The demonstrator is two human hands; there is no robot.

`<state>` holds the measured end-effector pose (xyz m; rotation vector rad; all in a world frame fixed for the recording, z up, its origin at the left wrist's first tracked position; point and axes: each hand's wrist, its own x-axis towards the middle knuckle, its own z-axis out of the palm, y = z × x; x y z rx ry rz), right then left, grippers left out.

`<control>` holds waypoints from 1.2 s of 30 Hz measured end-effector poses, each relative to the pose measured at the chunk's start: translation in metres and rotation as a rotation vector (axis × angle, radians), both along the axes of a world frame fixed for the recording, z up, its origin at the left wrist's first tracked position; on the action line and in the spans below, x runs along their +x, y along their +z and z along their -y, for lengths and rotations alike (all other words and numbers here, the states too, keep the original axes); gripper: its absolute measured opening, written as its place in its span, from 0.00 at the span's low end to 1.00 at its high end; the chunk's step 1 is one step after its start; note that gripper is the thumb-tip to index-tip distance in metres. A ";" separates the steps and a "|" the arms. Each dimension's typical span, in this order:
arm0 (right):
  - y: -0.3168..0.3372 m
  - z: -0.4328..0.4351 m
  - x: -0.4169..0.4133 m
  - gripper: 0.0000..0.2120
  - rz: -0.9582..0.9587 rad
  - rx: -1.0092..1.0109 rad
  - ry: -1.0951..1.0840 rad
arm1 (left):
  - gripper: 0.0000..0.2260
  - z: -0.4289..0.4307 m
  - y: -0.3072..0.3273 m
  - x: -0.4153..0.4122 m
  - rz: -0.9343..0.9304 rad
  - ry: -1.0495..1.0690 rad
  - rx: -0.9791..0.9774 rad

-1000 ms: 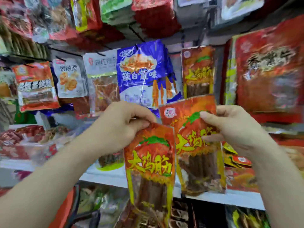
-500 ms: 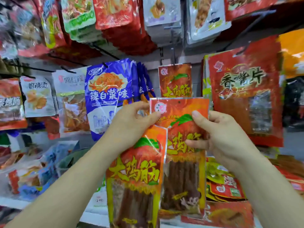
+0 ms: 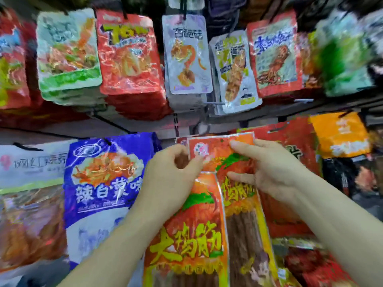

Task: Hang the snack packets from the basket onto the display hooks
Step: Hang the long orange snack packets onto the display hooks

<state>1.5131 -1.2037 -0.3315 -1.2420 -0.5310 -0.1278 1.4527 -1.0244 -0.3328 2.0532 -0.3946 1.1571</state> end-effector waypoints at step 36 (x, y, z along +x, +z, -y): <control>0.026 -0.015 0.010 0.14 0.406 -0.189 -0.185 | 0.17 -0.001 0.026 0.023 -0.086 0.060 0.093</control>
